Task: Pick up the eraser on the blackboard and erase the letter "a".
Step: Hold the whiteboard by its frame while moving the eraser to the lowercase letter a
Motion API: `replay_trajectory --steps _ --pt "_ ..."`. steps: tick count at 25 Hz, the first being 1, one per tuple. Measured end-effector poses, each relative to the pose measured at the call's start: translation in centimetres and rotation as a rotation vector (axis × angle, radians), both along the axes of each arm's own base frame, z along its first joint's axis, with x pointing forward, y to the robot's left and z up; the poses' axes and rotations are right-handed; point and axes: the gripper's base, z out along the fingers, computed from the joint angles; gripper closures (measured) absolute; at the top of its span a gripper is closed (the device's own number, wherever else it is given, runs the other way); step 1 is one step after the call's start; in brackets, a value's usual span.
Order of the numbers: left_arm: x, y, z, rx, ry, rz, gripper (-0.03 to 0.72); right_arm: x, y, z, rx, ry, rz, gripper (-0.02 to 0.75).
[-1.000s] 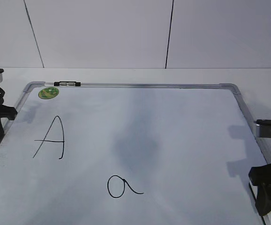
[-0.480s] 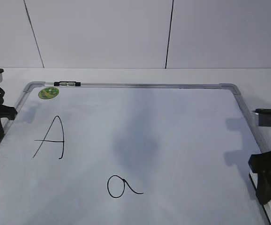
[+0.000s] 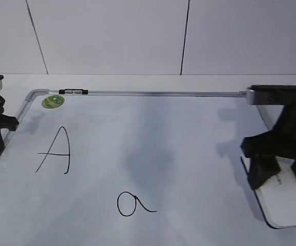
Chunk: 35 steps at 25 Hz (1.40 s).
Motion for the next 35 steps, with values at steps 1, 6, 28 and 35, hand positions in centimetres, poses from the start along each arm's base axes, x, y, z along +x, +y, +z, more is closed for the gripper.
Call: replay_trajectory --steps 1,6,28,35 --pt "0.0 0.0 0.0 -0.001 0.000 0.001 0.672 0.1 1.2 0.1 0.003 -0.008 0.032 0.195" --pt "0.0 0.0 0.0 -0.003 0.000 0.002 0.673 0.9 6.8 -0.6 0.012 -0.014 0.160 0.195" --pt "0.0 0.0 0.0 -0.004 0.000 0.004 0.673 3.6 17.1 -5.5 -0.071 0.071 0.361 0.195" --pt "0.0 0.0 0.0 -0.006 0.000 0.005 0.673 0.0 23.9 -5.5 -0.055 0.031 0.544 0.195"
